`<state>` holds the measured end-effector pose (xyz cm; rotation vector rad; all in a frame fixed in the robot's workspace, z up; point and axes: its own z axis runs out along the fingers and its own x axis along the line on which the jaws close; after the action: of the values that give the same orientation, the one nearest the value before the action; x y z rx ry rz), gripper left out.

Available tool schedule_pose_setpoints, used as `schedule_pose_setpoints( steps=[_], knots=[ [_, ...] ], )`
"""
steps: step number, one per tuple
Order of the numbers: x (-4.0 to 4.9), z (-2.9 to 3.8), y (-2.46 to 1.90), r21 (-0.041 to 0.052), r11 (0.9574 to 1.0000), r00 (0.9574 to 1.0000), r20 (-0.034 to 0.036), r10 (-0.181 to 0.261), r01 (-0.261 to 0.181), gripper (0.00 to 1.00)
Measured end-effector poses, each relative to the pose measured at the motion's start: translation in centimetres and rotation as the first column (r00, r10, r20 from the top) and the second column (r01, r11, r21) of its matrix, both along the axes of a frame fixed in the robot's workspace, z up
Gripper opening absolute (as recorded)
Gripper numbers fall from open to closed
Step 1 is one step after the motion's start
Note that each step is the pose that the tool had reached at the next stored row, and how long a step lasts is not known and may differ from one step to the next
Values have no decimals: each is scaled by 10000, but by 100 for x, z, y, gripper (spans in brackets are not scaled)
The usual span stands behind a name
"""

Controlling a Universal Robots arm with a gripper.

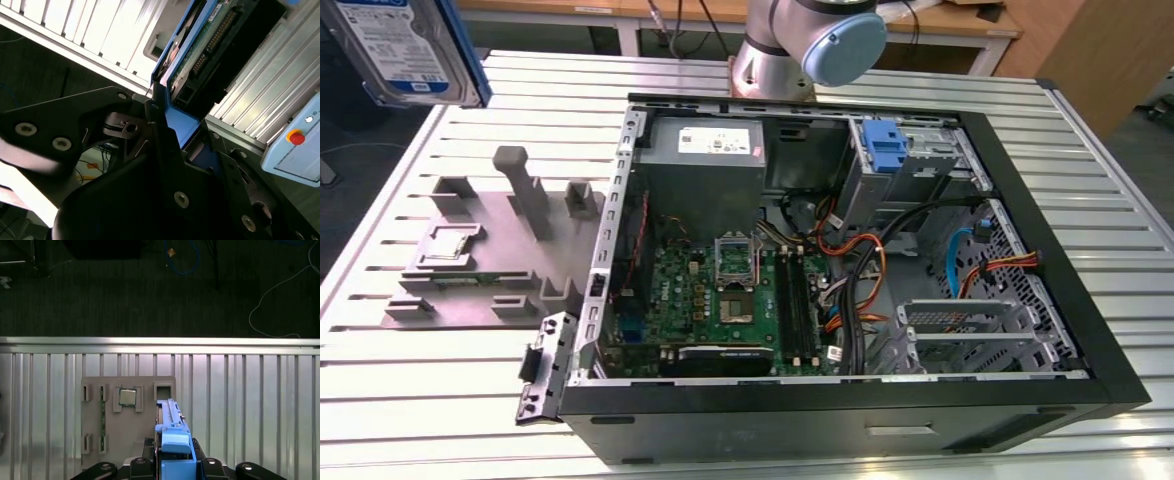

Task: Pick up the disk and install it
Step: 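Pick up the disk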

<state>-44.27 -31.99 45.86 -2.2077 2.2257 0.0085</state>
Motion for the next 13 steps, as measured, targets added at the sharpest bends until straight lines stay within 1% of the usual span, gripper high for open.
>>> schedule_pose_setpoints(
  steps=[4,6,13],
  knots=[
    [0,108,0,0,10000,10000,-2,0,0,37],
    [0,152,0,0,10000,10000,0,0,0,37],
    [0,281,0,0,10000,10000,-1,0,0,37]
  ],
)
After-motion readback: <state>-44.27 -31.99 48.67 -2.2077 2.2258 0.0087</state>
